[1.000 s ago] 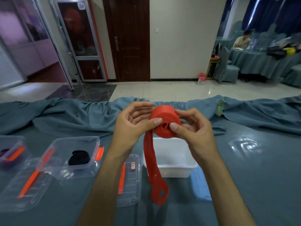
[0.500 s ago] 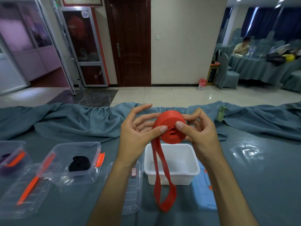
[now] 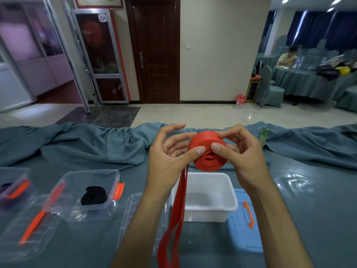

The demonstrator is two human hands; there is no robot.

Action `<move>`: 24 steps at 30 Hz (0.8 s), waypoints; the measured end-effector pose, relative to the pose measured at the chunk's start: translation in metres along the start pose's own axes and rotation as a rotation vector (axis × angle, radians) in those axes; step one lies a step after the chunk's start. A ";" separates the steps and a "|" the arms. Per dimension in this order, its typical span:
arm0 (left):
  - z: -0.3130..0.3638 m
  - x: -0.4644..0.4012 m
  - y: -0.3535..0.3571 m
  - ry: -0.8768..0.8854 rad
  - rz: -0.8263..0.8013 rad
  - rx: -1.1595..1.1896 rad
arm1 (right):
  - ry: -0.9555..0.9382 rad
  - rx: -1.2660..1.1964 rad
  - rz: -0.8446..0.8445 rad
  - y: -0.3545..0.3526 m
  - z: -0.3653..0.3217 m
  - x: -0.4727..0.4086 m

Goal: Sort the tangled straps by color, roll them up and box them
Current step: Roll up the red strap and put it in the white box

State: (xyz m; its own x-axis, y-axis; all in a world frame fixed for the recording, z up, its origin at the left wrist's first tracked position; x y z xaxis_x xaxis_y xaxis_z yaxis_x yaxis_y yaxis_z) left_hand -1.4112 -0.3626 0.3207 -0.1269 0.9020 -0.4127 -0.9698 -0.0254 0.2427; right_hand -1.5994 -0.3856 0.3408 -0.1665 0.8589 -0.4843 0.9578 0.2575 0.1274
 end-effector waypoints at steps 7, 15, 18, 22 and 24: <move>-0.019 0.008 -0.014 -0.092 -0.033 -0.050 | 0.119 -0.145 0.039 0.001 0.042 0.019; -0.030 0.013 -0.011 -0.112 -0.037 -0.108 | 0.106 -0.082 0.055 -0.010 0.045 0.023; -0.029 0.011 -0.014 -0.104 -0.045 -0.108 | 0.155 -0.174 0.061 -0.004 0.058 0.029; -0.034 0.014 -0.022 -0.084 0.003 -0.140 | 0.211 -0.052 0.015 -0.004 0.068 0.033; -0.040 0.016 -0.021 -0.117 0.003 -0.115 | 0.202 -0.029 0.033 -0.010 0.070 0.035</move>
State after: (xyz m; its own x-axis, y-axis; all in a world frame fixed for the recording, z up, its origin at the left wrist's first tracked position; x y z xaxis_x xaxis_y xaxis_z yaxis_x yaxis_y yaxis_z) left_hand -1.4011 -0.3647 0.2735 -0.1118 0.9456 -0.3055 -0.9877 -0.0719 0.1387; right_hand -1.5980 -0.3892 0.2620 -0.1811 0.9377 -0.2966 0.9570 0.2375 0.1664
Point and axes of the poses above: each hand's wrist, its own x-axis away from the middle knuckle, its own y-axis out of the palm, z = x × y, the point moved 10 cm from there along -x, towards the middle knuckle, and after that the axes turned 2 degrees about -z, right-handed, at the moved point
